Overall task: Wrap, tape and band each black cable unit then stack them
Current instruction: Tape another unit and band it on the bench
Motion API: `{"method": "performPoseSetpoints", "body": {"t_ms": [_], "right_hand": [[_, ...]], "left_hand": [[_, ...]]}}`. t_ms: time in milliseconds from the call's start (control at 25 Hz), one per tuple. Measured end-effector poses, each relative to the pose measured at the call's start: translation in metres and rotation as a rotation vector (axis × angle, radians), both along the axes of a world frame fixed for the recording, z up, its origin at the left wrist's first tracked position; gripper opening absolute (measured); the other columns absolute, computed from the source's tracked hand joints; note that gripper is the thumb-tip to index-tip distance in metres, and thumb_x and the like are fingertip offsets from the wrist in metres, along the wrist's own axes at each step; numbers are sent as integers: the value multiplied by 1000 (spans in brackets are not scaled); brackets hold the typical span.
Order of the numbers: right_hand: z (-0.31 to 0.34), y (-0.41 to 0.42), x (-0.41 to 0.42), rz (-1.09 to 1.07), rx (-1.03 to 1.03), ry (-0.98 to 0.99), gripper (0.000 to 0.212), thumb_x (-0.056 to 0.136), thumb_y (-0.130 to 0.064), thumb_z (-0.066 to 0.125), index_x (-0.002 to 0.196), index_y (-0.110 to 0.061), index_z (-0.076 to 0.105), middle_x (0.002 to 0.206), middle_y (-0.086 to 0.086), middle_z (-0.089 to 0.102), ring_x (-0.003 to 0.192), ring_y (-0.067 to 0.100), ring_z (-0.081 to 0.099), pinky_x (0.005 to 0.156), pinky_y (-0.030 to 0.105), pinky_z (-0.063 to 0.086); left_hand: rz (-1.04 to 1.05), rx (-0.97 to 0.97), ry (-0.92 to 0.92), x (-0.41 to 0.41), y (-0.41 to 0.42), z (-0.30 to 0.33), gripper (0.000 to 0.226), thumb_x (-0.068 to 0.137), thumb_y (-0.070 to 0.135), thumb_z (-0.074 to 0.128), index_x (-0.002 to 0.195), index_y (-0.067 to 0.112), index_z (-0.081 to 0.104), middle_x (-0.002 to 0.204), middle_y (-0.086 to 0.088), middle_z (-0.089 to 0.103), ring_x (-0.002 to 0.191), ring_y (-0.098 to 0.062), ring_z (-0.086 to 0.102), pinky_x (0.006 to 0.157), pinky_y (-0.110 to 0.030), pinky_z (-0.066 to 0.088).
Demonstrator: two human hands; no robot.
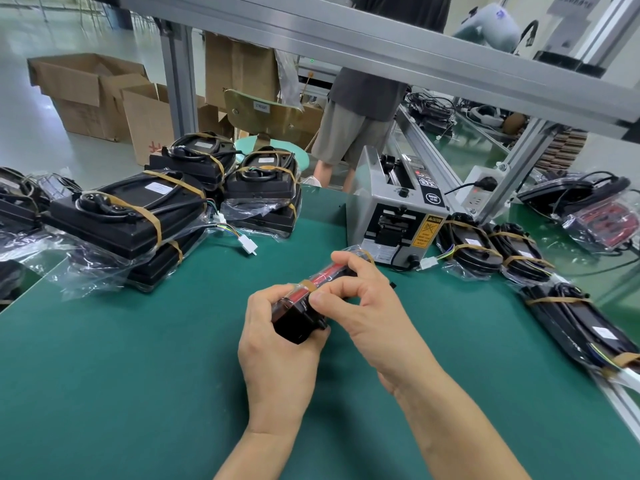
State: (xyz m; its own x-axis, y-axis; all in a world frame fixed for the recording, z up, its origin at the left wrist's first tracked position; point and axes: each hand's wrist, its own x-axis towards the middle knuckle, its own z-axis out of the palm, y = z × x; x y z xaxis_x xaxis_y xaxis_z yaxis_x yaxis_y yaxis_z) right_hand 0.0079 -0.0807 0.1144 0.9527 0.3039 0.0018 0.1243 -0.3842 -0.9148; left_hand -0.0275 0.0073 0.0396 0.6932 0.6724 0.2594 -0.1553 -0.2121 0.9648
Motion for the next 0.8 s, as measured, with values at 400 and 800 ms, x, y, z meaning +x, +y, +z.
{"method": "performPoseSetpoints", "body": {"t_ms": [400,800], "right_hand": [[-3,3,-4,-26,18,4,28,81,-21,70,55,-32,68,129,-29,43,128,-4,31,113,40,25],[-3,3,-3,-29,10,-9,29,81,-21,71,55,-33,68,129,-28,43,128,-1,31,113,40,25]], "left_hand": [[-2,-25,-3,0,0,1,54,58,8,87,94,33,55,95,11,65,86,-3,60,73,-19,47],[-7,-24,9,1,1,1,54,58,7,86,92,33,54,94,13,64,85,-1,58,69,-12,44]]}}
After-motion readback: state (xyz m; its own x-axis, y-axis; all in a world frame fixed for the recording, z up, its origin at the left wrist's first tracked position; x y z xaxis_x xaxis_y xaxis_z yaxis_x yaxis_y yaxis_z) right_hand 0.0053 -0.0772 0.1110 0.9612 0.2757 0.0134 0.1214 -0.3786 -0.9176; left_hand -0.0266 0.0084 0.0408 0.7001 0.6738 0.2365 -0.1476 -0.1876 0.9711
